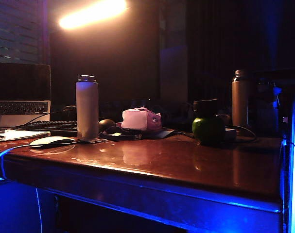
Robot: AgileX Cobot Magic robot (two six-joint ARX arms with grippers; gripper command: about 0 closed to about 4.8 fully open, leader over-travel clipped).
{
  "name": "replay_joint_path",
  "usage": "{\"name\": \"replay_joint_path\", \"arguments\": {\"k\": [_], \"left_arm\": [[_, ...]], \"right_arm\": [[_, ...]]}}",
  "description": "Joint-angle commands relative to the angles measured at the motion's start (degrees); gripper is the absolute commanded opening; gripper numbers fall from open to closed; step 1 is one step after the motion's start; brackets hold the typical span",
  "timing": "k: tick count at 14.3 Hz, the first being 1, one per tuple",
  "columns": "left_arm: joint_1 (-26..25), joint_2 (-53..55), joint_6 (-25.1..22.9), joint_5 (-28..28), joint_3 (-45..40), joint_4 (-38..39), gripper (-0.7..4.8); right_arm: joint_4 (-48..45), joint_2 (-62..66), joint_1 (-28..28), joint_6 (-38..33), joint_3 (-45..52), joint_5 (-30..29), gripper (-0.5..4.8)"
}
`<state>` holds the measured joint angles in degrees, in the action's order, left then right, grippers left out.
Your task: Stack the black thermos bottle cap from the table onto the green apple.
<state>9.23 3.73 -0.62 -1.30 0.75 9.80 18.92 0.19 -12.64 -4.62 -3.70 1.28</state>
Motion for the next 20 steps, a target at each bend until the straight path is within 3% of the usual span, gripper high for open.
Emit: {"name": "replay_joint_path", "arguments": {"k": [1,2,4,6,20], "left_arm": [[-1.95,-3.76,-0.44,0.00,-0.39,0.57,-0.01],[-5.40,-3.69,-0.44,0.02,-0.42,0.46,-0.01],[-8.81,-3.69,-0.44,0.02,-0.42,0.46,-0.01],[-11.72,-3.69,-0.44,0.04,-0.42,0.46,-0.01],[-11.63,-3.69,-0.44,0.02,-0.42,0.48,-0.01]], "right_arm": [[-0.92,-0.07,5.01,0.15,0.52,0.11,-0.05],[-1.20,-0.07,9.11,0.15,0.63,0.11,-0.05],[-1.73,-0.07,12.31,0.15,0.76,0.11,-0.05],[-9.73,-0.07,15.56,0.17,3.41,0.09,-0.05],[-9.73,-0.07,16.50,0.15,3.34,0.11,-0.05]]}}
